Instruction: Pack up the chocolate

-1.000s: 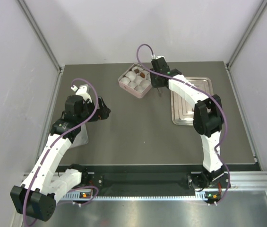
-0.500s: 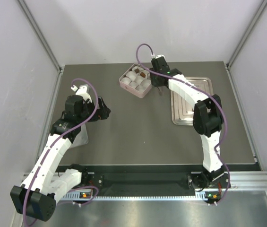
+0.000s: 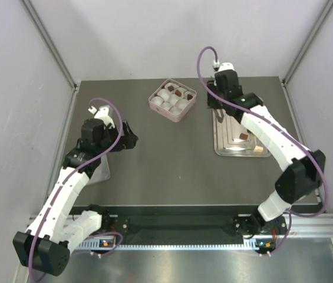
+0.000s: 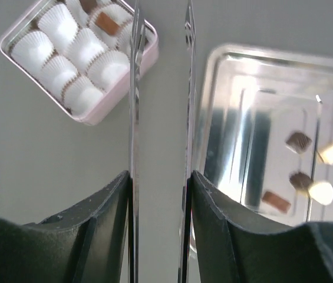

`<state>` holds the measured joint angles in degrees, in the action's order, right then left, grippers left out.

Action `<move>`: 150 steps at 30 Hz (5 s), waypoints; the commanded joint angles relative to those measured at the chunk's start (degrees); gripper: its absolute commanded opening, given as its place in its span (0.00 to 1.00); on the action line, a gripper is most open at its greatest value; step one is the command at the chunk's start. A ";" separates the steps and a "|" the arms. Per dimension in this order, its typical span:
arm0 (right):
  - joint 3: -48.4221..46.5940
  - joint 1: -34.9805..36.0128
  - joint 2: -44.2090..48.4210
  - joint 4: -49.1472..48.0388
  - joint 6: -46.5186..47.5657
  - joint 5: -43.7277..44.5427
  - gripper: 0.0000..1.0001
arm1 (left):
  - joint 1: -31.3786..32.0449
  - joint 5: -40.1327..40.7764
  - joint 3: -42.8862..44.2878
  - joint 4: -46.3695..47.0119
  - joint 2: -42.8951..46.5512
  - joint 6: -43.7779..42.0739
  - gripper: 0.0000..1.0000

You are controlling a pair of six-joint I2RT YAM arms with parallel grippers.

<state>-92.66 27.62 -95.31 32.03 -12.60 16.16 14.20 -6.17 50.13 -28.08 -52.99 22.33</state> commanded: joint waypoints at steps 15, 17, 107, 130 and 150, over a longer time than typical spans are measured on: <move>31.47 -10.83 23.58 8.75 -7.96 -1.75 0.44 | 0.13 -0.51 0.14 2.85 1.05 -0.62 0.99; 32.89 -11.27 24.73 9.10 -8.67 -1.66 0.44 | 0.13 -0.51 0.14 2.76 1.05 -0.62 0.99; -14.91 7.19 -20.60 -15.50 2.22 -11.86 0.38 | 0.13 0.73 0.23 2.59 1.22 -0.79 0.99; -21.86 7.36 -34.24 -17.88 4.08 -8.17 0.41 | 0.13 0.64 0.50 2.32 0.43 -0.79 0.99; -15.64 7.36 -21.69 -17.44 8.38 -4.04 0.45 | 0.13 0.81 0.50 2.24 0.43 -0.88 0.99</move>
<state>-110.52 34.11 -126.76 17.21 -5.69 10.11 14.24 -5.93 50.13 -28.12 -53.01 22.33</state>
